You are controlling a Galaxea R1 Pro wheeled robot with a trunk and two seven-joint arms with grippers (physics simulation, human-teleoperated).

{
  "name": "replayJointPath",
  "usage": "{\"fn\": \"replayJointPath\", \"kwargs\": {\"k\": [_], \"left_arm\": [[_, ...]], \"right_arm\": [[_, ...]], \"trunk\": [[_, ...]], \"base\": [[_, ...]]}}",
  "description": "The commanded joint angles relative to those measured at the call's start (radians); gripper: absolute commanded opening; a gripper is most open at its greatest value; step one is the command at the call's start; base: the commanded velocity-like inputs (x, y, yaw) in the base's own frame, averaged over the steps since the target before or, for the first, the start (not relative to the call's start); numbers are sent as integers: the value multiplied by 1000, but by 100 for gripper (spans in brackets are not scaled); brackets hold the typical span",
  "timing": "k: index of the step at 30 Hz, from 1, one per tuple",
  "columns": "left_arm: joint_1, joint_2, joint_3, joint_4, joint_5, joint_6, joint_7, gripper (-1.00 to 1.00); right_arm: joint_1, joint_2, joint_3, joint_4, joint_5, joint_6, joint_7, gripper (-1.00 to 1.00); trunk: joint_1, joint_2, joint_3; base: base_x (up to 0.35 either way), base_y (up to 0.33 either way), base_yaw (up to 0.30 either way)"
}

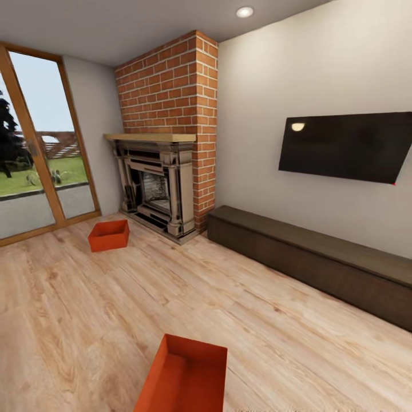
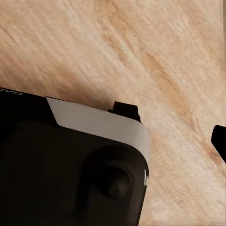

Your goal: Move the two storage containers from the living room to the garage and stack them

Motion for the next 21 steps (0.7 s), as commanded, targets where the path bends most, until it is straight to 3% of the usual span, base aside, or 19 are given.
{"fn": "replayJointPath", "kwargs": {"k": [1,17,21], "left_arm": [[0,0,1,-2,4,3,2,100],[0,-3,1,-2,4,3,2,100],[0,-2,1,-2,4,3,2,100]], "right_arm": [[-1,1,8,2,-10,-4,1,100],[-1,1,8,2,-10,-4,1,100],[-1,1,8,2,-12,-4,1,100]], "trunk": [[0,-1,-1],[0,-1,-1],[0,-1,-1]], "base": [[1,1,-244],[0,0,-244],[0,0,-110]]}}
